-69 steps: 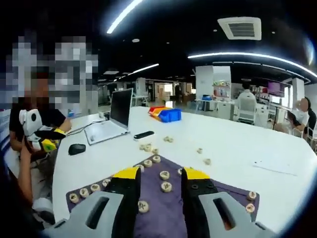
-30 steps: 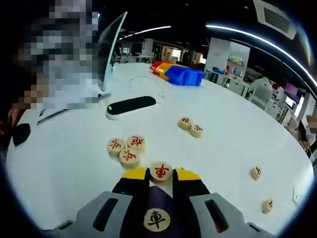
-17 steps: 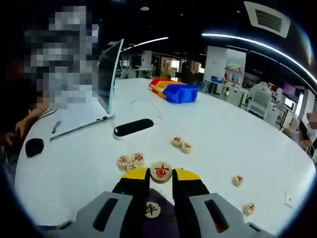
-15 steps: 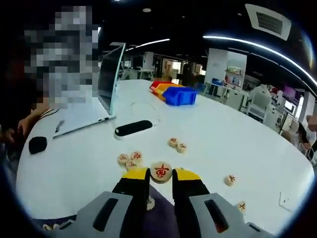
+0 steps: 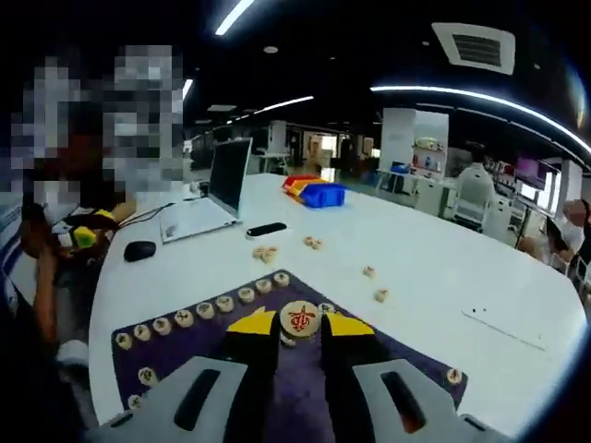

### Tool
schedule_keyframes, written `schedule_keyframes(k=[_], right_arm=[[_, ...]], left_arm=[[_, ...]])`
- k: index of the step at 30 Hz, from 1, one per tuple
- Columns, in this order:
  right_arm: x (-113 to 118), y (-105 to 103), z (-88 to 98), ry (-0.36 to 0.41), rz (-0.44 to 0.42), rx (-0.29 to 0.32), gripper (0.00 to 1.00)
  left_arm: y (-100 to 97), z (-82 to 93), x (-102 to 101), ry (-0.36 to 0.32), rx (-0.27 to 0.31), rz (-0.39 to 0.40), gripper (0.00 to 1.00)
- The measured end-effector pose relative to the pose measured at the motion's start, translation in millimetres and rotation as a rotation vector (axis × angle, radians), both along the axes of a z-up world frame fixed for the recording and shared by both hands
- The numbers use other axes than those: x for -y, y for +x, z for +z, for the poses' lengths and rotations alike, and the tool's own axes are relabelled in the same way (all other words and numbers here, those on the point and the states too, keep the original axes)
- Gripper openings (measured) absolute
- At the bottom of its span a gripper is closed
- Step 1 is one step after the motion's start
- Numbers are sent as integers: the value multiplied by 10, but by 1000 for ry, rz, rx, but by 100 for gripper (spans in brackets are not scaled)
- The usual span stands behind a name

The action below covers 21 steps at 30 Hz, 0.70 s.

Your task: Pick up the chess pieces one by one and place each piece onto its starting position on the chessboard, setting the pieces on their correct points until all the chess pieces are arranged in the starting layout

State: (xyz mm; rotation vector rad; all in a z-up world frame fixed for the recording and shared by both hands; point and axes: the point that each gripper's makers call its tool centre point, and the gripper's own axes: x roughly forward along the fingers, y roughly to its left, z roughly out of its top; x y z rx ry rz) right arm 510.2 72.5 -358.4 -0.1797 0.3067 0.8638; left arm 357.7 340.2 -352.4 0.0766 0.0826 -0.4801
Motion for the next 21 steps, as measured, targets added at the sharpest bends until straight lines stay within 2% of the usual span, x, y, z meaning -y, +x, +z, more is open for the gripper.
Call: schedule_keyframes(k=[5,7,11,14,18,21], right_arm=[[517,-426,87,41,16,13,20],[700,-573,80,66,5,-3,19],[1038,-853,-51,24,-2,-19,19],[1206,-1150,-310,-69,42,-52,19],[1298,-1471,-678,-197,125,-84,19],[1359,-1563,-882,-236,123,-114,19]], left_arm=[[2,-6,79,14,-4,-8,31],[2,-5,122,16,-3,-17,31],[17,-54,174,31,-14,-27,31],[22,-65,186,34,-19,-28,31],[11,-69,224,40,-19,-38,31],[-5,-80,259,44,-23,-52,31]])
